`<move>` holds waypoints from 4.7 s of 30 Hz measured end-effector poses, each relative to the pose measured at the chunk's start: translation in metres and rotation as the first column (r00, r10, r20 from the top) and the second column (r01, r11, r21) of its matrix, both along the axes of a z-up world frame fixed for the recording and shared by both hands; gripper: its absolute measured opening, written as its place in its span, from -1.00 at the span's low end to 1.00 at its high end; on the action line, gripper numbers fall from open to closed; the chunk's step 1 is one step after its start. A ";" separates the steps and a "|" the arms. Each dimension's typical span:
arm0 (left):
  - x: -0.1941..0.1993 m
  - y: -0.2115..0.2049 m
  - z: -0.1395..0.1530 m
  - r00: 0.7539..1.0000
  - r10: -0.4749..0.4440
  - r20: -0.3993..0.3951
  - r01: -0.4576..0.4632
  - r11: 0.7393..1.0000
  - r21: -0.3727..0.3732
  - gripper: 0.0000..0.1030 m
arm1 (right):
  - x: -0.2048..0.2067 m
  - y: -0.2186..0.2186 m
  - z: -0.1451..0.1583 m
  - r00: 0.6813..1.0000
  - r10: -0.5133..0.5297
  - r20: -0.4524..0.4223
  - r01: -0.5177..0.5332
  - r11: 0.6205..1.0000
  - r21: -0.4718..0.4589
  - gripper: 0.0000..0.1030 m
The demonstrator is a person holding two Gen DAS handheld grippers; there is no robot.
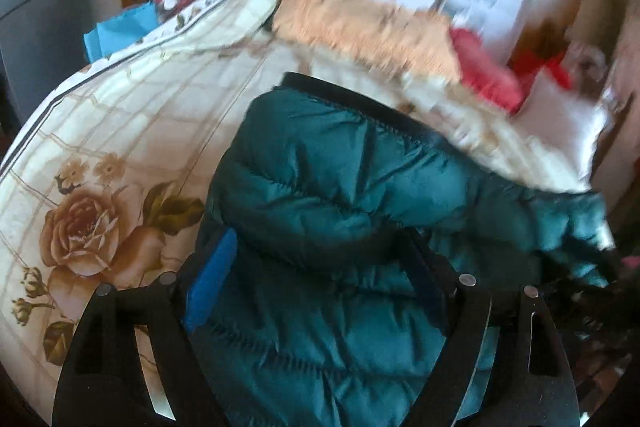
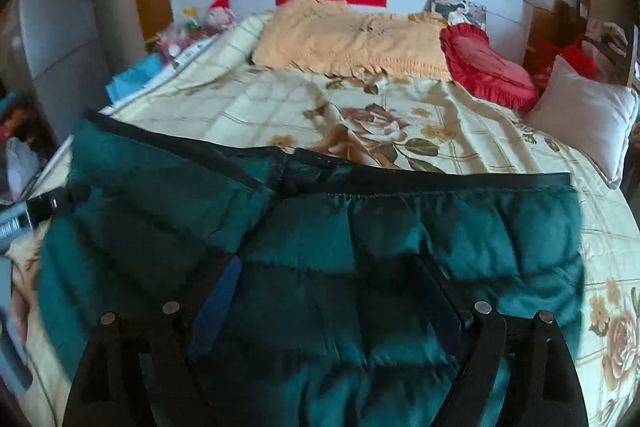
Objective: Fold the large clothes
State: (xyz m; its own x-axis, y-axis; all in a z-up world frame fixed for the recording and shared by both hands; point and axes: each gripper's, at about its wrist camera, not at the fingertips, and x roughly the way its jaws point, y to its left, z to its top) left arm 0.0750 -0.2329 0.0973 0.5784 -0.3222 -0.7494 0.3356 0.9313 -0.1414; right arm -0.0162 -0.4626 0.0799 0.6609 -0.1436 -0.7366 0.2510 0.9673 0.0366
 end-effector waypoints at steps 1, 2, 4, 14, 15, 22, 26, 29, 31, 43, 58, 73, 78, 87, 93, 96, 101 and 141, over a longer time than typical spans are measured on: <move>0.005 -0.002 -0.007 1.000 0.006 -0.017 -0.006 1.000 0.012 0.61 | 0.008 -0.002 -0.007 1.000 -0.011 -0.014 0.011 1.000 0.000 0.65; 0.012 -0.004 -0.013 0.999 0.012 -0.033 -0.011 1.000 0.017 0.62 | 0.012 -0.005 -0.010 1.000 -0.016 -0.022 0.016 1.000 0.003 0.65; 0.022 -0.005 -0.023 0.998 0.022 -0.058 -0.020 0.999 0.029 0.67 | 0.028 -0.012 -0.026 0.997 -0.027 -0.069 0.028 0.999 0.024 0.69; 0.031 -0.010 -0.033 0.998 0.023 -0.052 -0.021 0.999 0.050 0.71 | 0.043 -0.025 -0.041 0.993 -0.048 -0.112 0.055 0.997 0.060 0.77; 0.029 -0.009 -0.029 0.999 0.025 -0.043 -0.023 0.999 0.049 0.71 | 0.039 -0.024 -0.035 0.993 -0.049 -0.104 0.055 0.997 0.061 0.77; 0.034 -0.007 -0.005 0.998 0.042 0.049 -0.047 0.994 0.101 0.71 | -0.016 -0.055 0.011 0.995 -0.099 0.033 0.098 0.995 0.021 0.77; 0.050 -0.012 -0.022 0.999 0.047 -0.017 -0.045 0.992 0.120 0.71 | -0.020 -0.088 0.005 0.983 -0.183 0.004 0.183 0.983 0.006 0.77; 0.055 -0.011 -0.033 0.997 0.060 -0.044 -0.055 0.993 0.100 0.72 | -0.017 -0.112 -0.015 0.970 -0.240 -0.043 0.241 0.970 0.039 0.77; 0.059 -0.012 -0.038 0.997 0.063 -0.055 -0.058 0.994 0.091 0.72 | -0.014 -0.119 -0.027 0.966 -0.250 -0.063 0.253 0.966 0.054 0.78; 0.057 -0.011 -0.041 0.996 0.067 -0.055 -0.062 0.994 0.085 0.73 | -0.020 -0.108 -0.023 0.959 -0.279 -0.050 0.279 0.960 -0.008 0.85; -0.028 0.022 -0.017 0.998 -0.014 0.055 0.011 0.998 0.069 0.72 | -0.071 -0.010 -0.015 0.999 -0.050 -0.015 0.050 0.998 0.036 0.85; -0.061 0.037 -0.015 0.999 0.002 0.054 -0.005 0.998 0.056 0.72 | -0.105 -0.005 -0.004 0.996 -0.090 -0.010 0.090 0.995 0.041 1.00; -0.082 0.041 -0.012 0.998 -0.016 0.060 0.014 0.999 0.039 0.72 | -0.148 0.003 0.005 0.993 -0.120 0.011 0.119 0.991 0.064 1.00; -0.100 0.058 -0.018 0.998 -0.049 0.035 0.049 0.999 -0.007 0.72 | -0.194 -0.024 -0.024 0.976 -0.215 -0.013 0.213 0.952 0.219 1.00; -0.083 0.091 -0.034 0.997 -0.032 -0.077 0.022 0.991 -0.130 0.72 | -0.211 -0.064 -0.037 0.953 -0.302 -0.031 0.298 0.909 0.293 1.00; -0.074 0.102 -0.039 0.990 -0.035 -0.133 0.010 0.983 -0.182 0.72 | -0.215 -0.081 -0.045 0.945 -0.326 -0.039 0.318 0.881 0.351 1.00; -0.060 0.111 -0.053 0.967 -0.071 -0.245 0.001 0.961 -0.276 0.72 | -0.213 -0.108 -0.066 0.938 -0.342 -0.064 0.329 0.813 0.481 1.00; -0.133 0.114 0.014 0.969 -0.225 -0.103 0.195 0.950 -0.244 -0.25 | -0.206 -0.051 -0.005 0.995 -0.090 0.053 0.063 0.923 0.380 -0.21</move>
